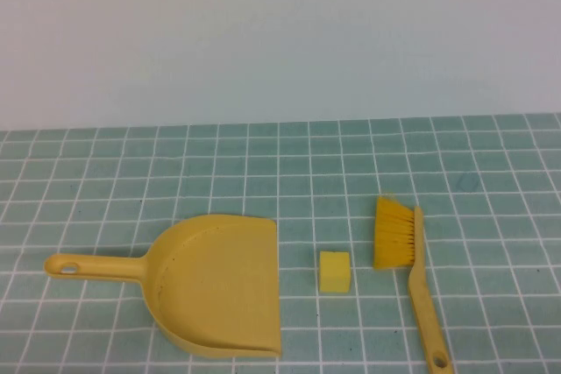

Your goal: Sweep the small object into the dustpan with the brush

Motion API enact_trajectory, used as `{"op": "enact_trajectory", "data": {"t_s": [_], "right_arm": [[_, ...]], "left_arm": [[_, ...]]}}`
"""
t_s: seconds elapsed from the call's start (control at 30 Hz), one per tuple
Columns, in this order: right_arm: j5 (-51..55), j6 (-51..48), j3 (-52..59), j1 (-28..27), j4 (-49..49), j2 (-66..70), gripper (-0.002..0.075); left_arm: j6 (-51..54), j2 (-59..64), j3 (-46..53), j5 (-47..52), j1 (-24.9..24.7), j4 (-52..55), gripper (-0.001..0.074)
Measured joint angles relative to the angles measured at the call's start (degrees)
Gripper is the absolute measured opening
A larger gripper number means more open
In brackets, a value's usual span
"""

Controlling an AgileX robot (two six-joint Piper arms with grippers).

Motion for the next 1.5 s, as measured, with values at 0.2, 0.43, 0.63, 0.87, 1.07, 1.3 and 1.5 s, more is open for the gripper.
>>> {"op": "enact_trajectory", "data": {"t_s": [0.2,0.43,0.63,0.87,1.07,1.3,1.5], "right_arm": [[-0.10,0.00,0.00,0.00,0.39,0.00,-0.0001],[-1.27,0.00,0.11,0.00,0.51,0.00,-0.0001],[-9.60,0.00,0.11,0.00,0.51,0.00,-0.0001],[-15.89,0.00,0.11,0.00,0.51,0.00,-0.0001],[-16.27,0.00,0.11,0.00,0.51,0.00,-0.0001],[-20.18,-1.24,0.11,0.00,0.51,0.00,-0.0001],[-22.51,-1.48,-0.86,0.00,5.38,0.00,-0.0001]], "left_arm": [[-0.42,0.00,0.00,-2.82,0.00,-0.61,0.0000],[-0.42,0.00,0.00,-13.50,0.00,-0.61,0.0000],[-0.29,0.00,0.00,-18.01,0.00,0.18,0.0000],[-0.29,0.00,0.00,-19.83,0.00,0.07,0.0000],[-5.00,0.00,0.00,-19.99,0.00,-6.04,0.0000],[-9.53,0.00,0.00,-26.39,0.00,-9.28,0.0000],[-15.21,0.00,-3.97,-25.26,0.00,-9.03,0.0000]]}}
